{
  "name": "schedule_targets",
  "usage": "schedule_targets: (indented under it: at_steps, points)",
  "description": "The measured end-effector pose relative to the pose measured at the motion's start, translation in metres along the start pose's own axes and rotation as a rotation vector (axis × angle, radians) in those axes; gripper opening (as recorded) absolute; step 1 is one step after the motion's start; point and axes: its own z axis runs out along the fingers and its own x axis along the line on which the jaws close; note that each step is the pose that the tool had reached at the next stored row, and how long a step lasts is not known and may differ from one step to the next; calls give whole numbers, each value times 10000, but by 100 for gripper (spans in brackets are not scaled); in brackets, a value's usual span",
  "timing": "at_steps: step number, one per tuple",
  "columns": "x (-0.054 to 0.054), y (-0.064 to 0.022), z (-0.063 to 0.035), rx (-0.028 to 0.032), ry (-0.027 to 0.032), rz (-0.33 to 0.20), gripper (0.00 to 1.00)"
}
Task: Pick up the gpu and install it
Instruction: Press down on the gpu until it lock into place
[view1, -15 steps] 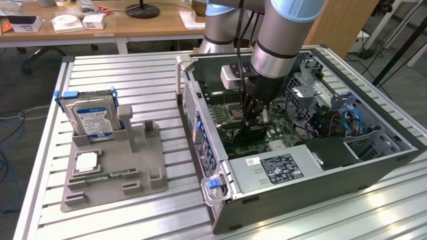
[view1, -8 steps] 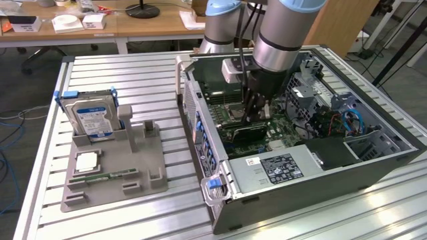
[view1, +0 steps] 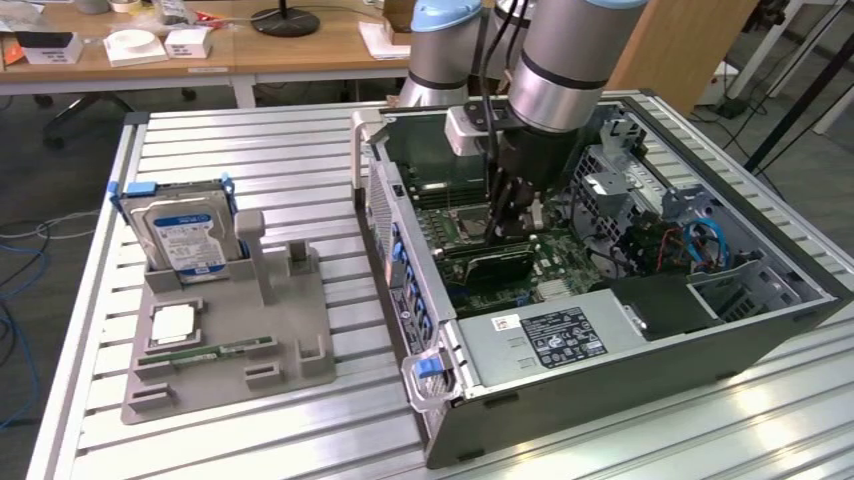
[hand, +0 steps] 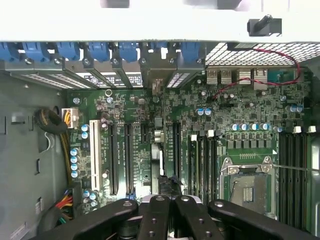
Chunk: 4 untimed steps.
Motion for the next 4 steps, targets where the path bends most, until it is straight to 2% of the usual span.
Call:
schedule_targets:
  at_steps: [4]
  points:
    - [0,0,-1,0,1,0,11]
